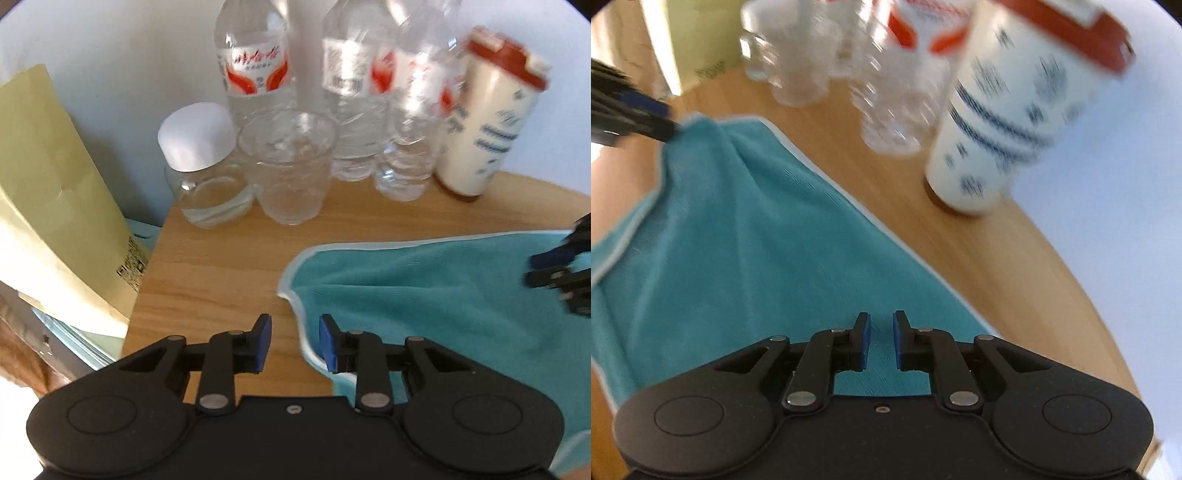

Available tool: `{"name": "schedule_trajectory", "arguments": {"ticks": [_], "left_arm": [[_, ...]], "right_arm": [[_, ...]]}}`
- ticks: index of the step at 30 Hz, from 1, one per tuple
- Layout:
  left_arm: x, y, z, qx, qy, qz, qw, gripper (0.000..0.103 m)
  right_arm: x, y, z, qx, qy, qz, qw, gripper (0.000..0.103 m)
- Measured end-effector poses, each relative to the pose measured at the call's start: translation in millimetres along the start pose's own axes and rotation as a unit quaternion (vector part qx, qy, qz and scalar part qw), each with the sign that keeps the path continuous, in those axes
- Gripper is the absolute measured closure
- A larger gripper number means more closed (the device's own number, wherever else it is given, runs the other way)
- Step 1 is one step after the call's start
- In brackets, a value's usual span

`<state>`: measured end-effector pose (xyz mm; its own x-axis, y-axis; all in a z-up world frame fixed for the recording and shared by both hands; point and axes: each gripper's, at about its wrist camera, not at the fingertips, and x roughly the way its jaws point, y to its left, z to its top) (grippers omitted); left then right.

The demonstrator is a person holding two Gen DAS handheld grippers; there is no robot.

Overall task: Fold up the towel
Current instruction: 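Pull the towel corner with the left gripper and lay it flat, releasing both grippers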

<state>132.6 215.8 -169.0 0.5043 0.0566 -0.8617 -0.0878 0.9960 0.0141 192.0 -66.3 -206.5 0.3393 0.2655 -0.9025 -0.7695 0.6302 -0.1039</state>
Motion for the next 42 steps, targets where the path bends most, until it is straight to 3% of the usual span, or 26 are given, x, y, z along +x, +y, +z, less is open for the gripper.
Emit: {"name": "schedule_trajectory", "arguments": {"ticks": [4, 7, 11, 14, 18, 21, 24, 26, 27, 30, 31, 32, 36, 42], "left_arm": [[-5.5, -16.1, -14.1, 0.018, 0.033, -0.029, 0.9989, 0.074], [-2.9, -27.1, -31.0, 0.038, 0.083, -0.011, 0.9958, 0.075], [-14.3, -25.8, -47.2, 0.02, 0.099, -0.045, 0.9939, 0.074], [-26.2, -31.6, -54.6, 0.025, 0.101, -0.06, 0.9928, 0.072], [-30.8, -55.2, -67.9, 0.067, 0.108, -0.054, 0.9904, 0.068], [-24.6, -62.0, -75.5, 0.069, 0.117, -0.046, 0.9896, 0.067], [-18.5, -66.7, -84.7, 0.078, 0.122, -0.02, 0.9892, 0.067], [-17.6, -68.3, -89.4, 0.089, 0.12, -0.004, 0.9888, 0.067], [-18.0, -67.6, -90.8, 0.09, 0.119, -0.004, 0.9888, 0.068], [-15.2, -60.7, -93.2, 0.071, 0.127, -0.005, 0.9894, 0.091], [-13.6, -57.4, -93.9, 0.063, 0.131, -0.005, 0.9893, 0.094], [-13.1, -52.5, -93.8, 0.051, 0.132, -0.01, 0.9898, 0.095], [-20.4, -40.2, -90.7, 0.031, 0.123, -0.025, 0.9916, 0.096], [-21.9, -21.4, -90.8, 0.03, 0.126, -0.003, 0.9915, 0.097]], "right_arm": [[-28.6, 6.1, -15.3, 0.012, -0.01, 0.013, 1.0, 0.085], [-61.2, 15.9, -40.2, 0.014, -0.021, 0.07, 0.997, 0.063], [-71.3, 48.6, -68.0, -0.032, -0.02, 0.126, 0.991, 0.045], [-64.5, 63.6, -83.6, -0.057, -0.004, 0.144, 0.988, 0.045], [-62.8, 75.5, -94.5, -0.068, -0.011, 0.143, 0.987, 0.045], [-59.8, 81.8, -96.1, -0.076, -0.01, 0.141, 0.987, 0.045], [-58.4, 85.5, -99.5, -0.091, 0.0, 0.139, 0.986, 0.052], [-57.2, 87.4, -102.8, -0.094, 0.016, 0.136, 0.986, 0.071], [-55.2, 88.2, -103.6, -0.089, 0.024, 0.136, 0.986, 0.072], [-53.4, 87.2, -106.5, -0.061, 0.037, 0.151, 0.986, 0.076], [-55.0, 86.4, -107.8, -0.054, 0.037, 0.156, 0.986, 0.093], [-57.7, 85.3, -108.7, -0.046, 0.038, 0.164, 0.985, 0.095], [-71.7, 87.9, -111.6, -0.018, 0.043, 0.208, 0.977, 0.096], [-73.3, 121.4, -122.2, -0.021, 0.065, 0.259, 0.964, 0.096]]}}
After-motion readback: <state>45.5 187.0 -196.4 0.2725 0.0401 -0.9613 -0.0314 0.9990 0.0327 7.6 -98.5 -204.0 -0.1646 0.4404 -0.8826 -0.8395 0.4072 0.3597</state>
